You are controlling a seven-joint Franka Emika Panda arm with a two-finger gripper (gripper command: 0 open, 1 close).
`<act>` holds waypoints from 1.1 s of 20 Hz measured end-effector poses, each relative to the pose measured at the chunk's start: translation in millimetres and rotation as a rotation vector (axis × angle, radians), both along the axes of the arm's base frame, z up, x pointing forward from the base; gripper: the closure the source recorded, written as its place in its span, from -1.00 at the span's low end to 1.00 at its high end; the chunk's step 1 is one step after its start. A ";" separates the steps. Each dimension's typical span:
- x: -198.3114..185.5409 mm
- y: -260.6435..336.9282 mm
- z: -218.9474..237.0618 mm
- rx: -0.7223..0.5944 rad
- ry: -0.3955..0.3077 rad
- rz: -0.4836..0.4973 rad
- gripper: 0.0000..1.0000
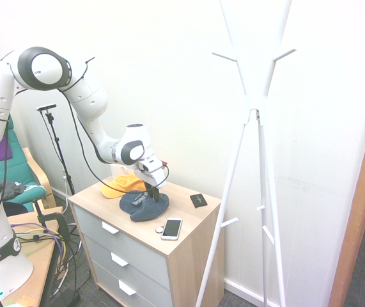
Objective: Hang the cap
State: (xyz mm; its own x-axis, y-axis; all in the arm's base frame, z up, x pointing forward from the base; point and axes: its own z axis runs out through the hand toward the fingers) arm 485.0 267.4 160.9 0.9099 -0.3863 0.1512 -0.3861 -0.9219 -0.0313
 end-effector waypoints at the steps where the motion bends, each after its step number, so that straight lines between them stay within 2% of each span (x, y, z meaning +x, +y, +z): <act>1: 0.3 -0.6 0.1 -0.001 -0.001 -0.001 1.00; 12: 5.0 -2.6 11.9 -0.009 -0.032 0.012 1.00; 16: 0.8 4.6 56.6 -0.089 -0.132 0.109 1.00; 22: -23.6 15.5 162.1 -0.275 -0.284 0.195 1.00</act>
State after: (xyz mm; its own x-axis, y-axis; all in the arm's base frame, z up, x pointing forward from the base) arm 461.4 282.8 323.0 0.8693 -0.1217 0.4791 -0.2156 -0.9655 0.1460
